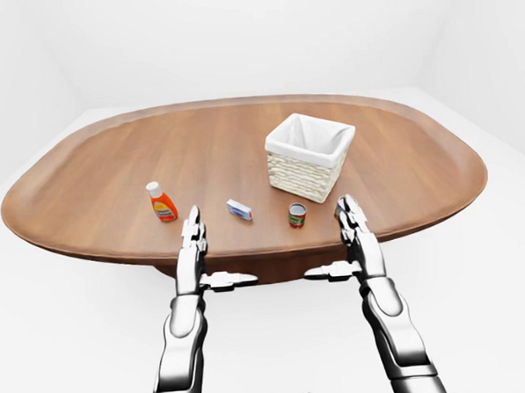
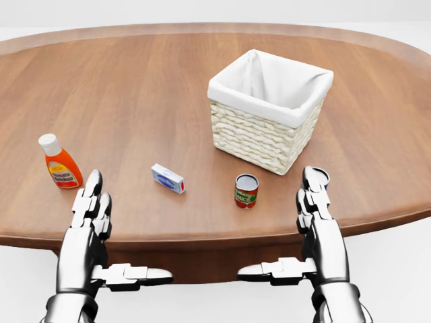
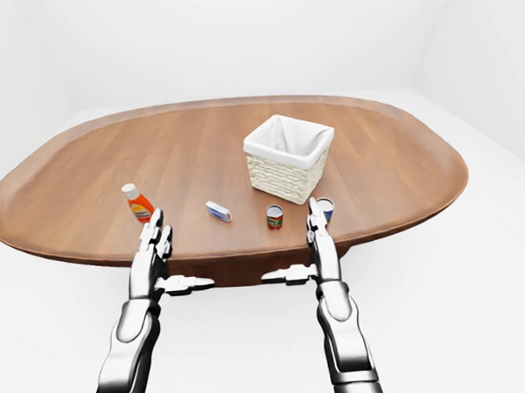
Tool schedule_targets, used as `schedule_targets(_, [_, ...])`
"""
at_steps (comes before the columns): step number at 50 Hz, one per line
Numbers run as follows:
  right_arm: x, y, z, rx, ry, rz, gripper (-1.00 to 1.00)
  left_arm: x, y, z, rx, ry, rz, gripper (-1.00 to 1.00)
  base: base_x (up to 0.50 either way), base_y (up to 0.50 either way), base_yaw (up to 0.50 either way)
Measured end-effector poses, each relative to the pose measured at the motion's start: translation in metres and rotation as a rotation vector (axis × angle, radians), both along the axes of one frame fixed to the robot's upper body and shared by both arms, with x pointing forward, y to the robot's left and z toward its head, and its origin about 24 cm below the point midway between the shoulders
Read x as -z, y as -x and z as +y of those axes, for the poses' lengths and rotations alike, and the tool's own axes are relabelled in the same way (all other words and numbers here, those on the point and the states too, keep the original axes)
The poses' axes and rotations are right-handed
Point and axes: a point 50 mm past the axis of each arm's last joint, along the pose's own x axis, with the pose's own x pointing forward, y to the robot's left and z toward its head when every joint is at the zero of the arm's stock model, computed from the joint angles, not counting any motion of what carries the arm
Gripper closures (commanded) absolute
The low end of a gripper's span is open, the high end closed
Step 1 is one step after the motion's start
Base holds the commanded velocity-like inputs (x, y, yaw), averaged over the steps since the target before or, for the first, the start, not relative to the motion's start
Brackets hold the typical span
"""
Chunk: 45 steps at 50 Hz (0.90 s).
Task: Pick up the alphabet soup and the cream cheese box, and put them in the basket.
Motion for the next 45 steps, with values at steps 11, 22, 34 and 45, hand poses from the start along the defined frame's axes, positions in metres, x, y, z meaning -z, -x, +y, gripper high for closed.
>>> schedule_targets(11, [-0.015, 0.0, -0.004, -0.002, 0.033, -0.032, -1.0, -0.022, 0.007, -0.004, 0.003, -0.004, -0.066, -1.0, 0.0, 0.0, 0.0])
schedule_targets(22, [-0.053, 0.002, -0.005, -0.009, 0.054, -0.176, -1.0, -0.075, 0.02, -0.012, 0.025, -0.008, -0.264, -1.0, 0.0, 0.0, 0.0])
schedule_targets(34, [-0.099, 0.01, -0.004, -0.014, 0.079, -0.374, -1.0, -0.13, 0.042, -0.019, 0.044, 0.023, -0.521, -1.0, 0.0, 0.0, 0.0])
schedule_targets(45, [-0.136, 0.021, -0.002, -0.016, 0.097, -0.55, -1.0, -0.161, 0.059, -0.018, 0.05, 0.055, -0.687, -1.0, 0.0, 0.0, 0.0])
